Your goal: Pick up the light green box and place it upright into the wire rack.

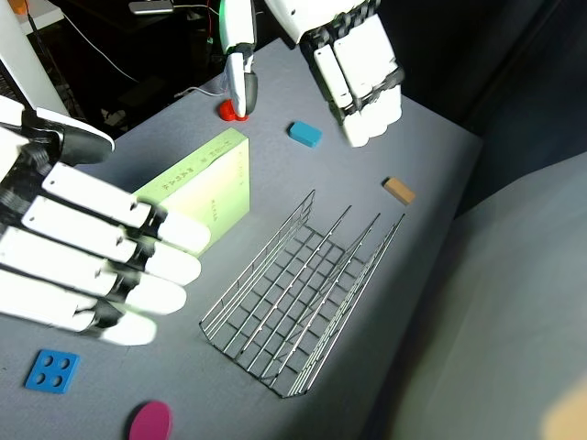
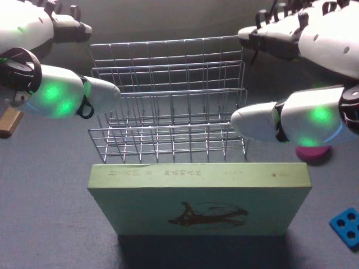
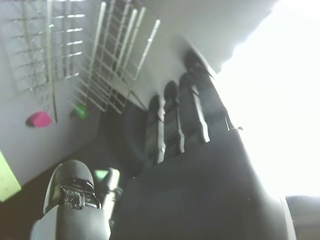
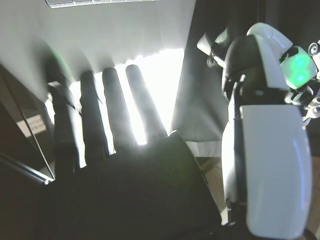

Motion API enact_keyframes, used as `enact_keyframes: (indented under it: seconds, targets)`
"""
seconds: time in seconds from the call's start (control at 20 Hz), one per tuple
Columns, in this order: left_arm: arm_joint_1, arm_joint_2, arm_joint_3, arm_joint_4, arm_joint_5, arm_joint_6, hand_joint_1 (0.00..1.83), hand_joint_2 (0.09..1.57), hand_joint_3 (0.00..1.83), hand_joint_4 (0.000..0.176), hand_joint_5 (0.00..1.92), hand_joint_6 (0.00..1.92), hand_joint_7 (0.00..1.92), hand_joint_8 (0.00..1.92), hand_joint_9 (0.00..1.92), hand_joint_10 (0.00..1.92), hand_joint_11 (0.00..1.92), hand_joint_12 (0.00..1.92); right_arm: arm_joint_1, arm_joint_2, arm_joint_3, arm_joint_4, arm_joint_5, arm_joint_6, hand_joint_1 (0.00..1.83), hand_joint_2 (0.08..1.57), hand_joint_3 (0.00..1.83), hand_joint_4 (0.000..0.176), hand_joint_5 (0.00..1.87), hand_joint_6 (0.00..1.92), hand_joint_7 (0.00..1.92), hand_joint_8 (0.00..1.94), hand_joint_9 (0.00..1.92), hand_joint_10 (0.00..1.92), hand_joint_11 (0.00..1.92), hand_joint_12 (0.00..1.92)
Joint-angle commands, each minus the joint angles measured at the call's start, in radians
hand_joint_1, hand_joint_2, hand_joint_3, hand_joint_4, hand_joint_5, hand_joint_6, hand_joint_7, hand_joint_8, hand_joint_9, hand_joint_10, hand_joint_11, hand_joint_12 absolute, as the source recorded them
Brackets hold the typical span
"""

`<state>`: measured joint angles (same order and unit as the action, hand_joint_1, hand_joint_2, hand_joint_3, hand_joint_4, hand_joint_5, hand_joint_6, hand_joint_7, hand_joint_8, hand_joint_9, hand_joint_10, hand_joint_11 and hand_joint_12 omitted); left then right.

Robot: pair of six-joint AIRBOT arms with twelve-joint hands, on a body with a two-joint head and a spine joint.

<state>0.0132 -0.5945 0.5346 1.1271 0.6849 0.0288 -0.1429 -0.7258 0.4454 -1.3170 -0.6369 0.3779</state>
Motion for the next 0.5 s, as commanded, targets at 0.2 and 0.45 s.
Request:
enact_keyframes:
  seconds: [0.2, 0.45]
  targets:
    - [-0.036, 0.002, -0.001, 0.067, -0.016, 0.005, 0.04, 1.15, 0.01, 0.0, 0.21, 0.01, 0.23, 0.0, 0.17, 0.0, 0.0, 0.68, 0.037, -0.068, -0.003, -0.007, -0.082, -0.084, 0.14, 1.04, 0.0, 0.0, 0.14, 0.0, 0.17, 0.0, 0.14, 0.0, 0.0, 0.6]
    - [-0.046, 0.009, -0.004, 0.067, 0.005, 0.016, 0.04, 1.16, 0.01, 0.0, 0.23, 0.01, 0.25, 0.01, 0.18, 0.01, 0.0, 0.69, 0.074, -0.174, -0.003, 0.121, -0.205, -0.162, 0.27, 1.02, 0.0, 0.0, 0.15, 0.0, 0.18, 0.0, 0.14, 0.0, 0.0, 0.6]
